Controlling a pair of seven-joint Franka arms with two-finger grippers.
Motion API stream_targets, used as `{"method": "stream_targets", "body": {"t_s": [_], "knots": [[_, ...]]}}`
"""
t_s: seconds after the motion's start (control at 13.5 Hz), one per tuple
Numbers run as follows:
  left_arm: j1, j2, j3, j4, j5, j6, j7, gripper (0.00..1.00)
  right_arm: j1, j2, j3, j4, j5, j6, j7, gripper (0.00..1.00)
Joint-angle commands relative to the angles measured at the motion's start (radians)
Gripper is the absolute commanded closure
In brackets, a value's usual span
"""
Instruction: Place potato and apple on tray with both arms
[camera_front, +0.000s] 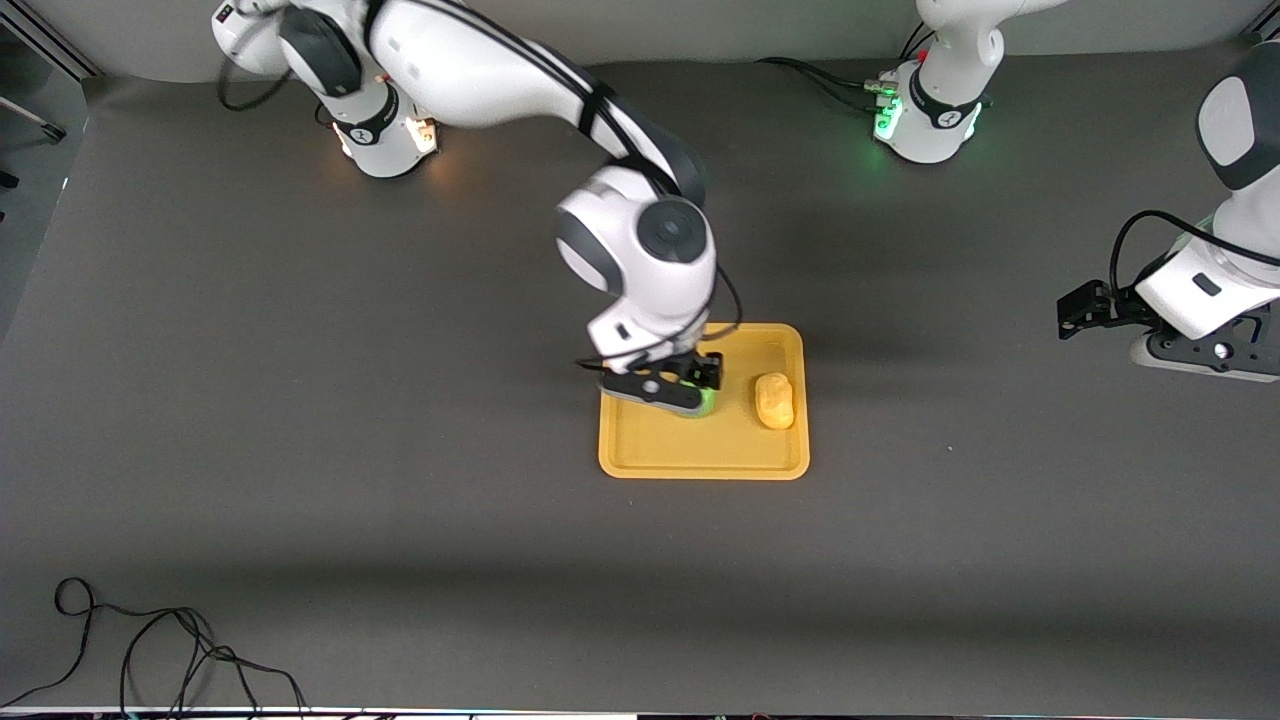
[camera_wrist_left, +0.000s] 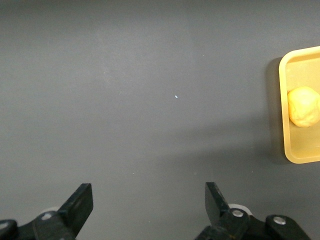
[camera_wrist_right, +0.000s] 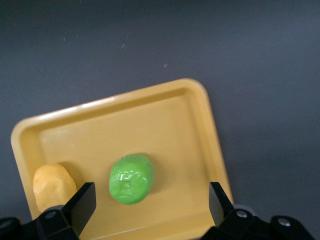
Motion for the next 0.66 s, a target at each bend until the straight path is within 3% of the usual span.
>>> {"method": "stream_targets", "body": {"t_s": [0.0, 0.59], "knots": [[-0.010, -0.030, 0.005, -0.024, 0.011, 0.015, -0.017, 0.00, -0.064, -0.129, 0.003, -0.085, 0.019, -0.102, -0.138, 0.00], [-0.013, -0.028, 0.005, -0.024, 0.009, 0.021, -0.017, 0.00, -0.400, -0.520, -0.018, -0.494, 0.022, -0.121, -0.703, 0.00]]}}
